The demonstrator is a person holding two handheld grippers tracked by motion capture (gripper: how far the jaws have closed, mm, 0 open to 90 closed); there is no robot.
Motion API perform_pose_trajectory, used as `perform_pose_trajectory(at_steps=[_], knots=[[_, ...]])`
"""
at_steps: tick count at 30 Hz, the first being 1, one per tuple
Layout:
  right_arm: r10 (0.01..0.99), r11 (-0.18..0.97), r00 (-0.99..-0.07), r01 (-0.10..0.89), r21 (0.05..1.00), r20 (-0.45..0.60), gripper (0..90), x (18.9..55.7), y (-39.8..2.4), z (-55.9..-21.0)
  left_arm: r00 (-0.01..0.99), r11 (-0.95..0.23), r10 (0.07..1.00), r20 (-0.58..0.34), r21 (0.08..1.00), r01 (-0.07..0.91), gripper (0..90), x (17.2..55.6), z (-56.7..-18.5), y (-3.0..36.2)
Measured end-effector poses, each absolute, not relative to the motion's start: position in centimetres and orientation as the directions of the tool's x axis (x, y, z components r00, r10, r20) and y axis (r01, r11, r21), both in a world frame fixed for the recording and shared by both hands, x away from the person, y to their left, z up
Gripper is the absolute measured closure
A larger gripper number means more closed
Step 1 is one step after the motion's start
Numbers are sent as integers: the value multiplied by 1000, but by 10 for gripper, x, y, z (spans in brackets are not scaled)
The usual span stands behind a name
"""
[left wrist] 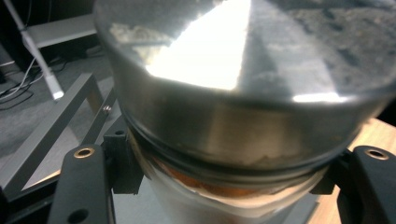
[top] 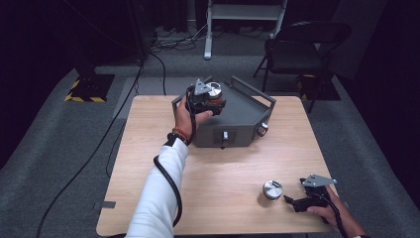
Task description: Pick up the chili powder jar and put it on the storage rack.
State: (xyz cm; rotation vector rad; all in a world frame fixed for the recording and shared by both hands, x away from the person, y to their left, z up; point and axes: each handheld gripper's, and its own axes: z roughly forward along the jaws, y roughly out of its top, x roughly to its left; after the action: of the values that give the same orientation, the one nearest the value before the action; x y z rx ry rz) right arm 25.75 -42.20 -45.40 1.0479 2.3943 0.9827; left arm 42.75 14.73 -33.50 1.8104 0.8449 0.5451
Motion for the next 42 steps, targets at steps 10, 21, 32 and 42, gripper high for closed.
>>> perform_pose_trajectory(at_steps=[10,21,32,42], knots=[[745,486,-666,504,714,-37,0,257,-422,-454,629,-236,777,-32,911,337,312,434,-347,149],[746,485,-665,505,714,-37,0,257,-422,-454,627,-260,778,-25,897,358,312,437,-355,145],[746,485,-665,505,714,-36,0,257,-422,-454,621,-266,784,-19,892,365,311,439,-358,142],[746,486,-665,505,714,-37,0,257,-422,-454,622,-268,782,-29,886,378,311,441,-360,138]])
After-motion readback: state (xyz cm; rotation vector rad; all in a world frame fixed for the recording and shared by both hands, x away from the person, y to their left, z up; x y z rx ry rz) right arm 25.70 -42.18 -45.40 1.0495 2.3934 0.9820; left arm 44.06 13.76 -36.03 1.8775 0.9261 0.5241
